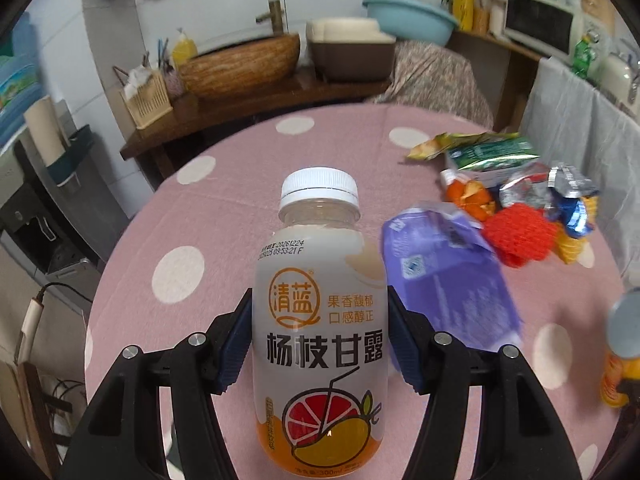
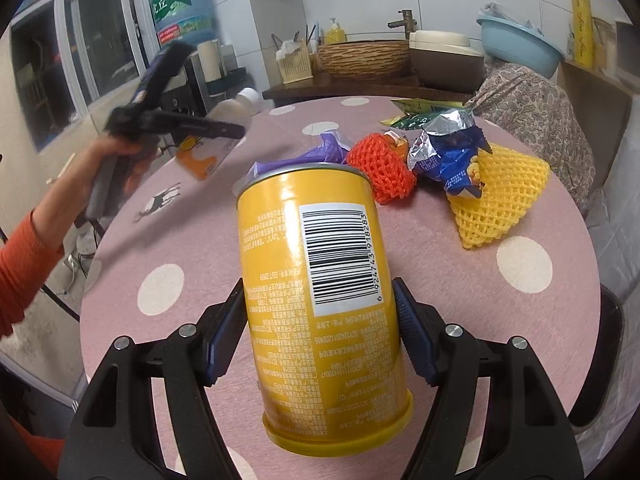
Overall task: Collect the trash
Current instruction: 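Grasp the white drink bottle with the left tool while the right tool holds the can, then carry the can to the black bin and release it with the right tool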
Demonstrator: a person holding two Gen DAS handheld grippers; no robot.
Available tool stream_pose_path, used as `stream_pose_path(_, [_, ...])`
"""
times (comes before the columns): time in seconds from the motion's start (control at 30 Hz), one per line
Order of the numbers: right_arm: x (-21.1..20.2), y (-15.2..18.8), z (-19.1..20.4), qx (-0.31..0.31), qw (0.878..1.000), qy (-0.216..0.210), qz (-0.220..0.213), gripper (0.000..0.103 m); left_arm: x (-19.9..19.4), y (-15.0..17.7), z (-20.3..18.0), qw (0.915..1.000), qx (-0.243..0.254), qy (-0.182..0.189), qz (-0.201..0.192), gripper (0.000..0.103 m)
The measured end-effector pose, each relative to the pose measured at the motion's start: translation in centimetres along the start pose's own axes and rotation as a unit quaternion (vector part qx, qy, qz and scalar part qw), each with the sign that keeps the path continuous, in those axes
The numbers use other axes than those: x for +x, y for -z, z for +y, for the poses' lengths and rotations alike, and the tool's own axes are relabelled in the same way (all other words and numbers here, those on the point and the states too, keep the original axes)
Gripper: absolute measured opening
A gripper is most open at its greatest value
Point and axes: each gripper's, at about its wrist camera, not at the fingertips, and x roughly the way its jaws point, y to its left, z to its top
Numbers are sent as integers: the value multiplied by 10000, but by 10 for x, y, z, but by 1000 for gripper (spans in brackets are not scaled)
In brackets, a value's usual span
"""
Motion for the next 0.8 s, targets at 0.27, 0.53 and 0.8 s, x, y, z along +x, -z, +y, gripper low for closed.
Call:
stream_pose_path(0.27, [-23,25,2,354,9986,-78,-386,70,-81,43,-38,9941,-236,664,-827,61])
stream_pose_path(0.53, [-73,56,-50,1151,9883,408,-917,70,-100,48,-153,9784,613,1709,-986,61])
stream_pose_path(0.8, [-116,86,-180,2220,9535,1791,-978,70,-67,14,-278,9555,1388,2481,-784,61])
